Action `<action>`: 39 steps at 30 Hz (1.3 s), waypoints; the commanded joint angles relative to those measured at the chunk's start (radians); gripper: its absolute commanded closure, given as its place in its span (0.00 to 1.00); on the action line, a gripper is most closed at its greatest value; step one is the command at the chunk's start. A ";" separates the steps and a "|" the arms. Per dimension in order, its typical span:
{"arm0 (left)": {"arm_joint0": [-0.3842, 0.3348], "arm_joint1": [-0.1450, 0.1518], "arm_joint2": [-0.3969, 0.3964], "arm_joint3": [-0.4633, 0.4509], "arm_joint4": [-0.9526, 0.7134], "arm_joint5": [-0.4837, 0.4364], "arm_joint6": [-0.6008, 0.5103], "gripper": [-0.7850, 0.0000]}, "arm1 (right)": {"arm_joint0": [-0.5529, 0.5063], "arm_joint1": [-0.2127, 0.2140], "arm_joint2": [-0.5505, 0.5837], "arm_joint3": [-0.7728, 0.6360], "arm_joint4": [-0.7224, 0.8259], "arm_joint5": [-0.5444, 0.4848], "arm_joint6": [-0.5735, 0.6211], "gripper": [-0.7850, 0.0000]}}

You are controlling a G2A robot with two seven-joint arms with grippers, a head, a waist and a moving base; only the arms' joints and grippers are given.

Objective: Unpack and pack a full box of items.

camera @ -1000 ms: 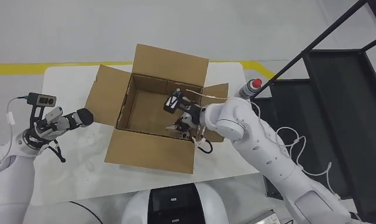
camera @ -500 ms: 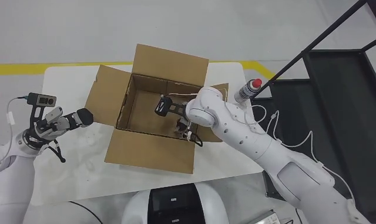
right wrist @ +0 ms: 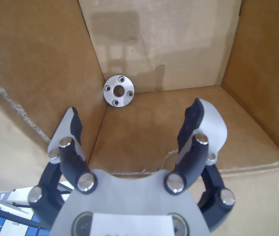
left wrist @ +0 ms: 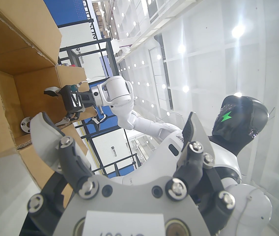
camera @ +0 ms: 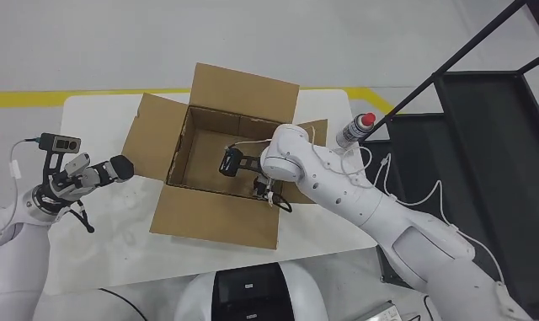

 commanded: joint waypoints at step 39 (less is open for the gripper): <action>0.000 0.000 0.000 0.000 0.000 0.000 0.000 0.00 | 0.239 -0.360 -0.346 0.760 0.100 -0.077 -0.011 0.00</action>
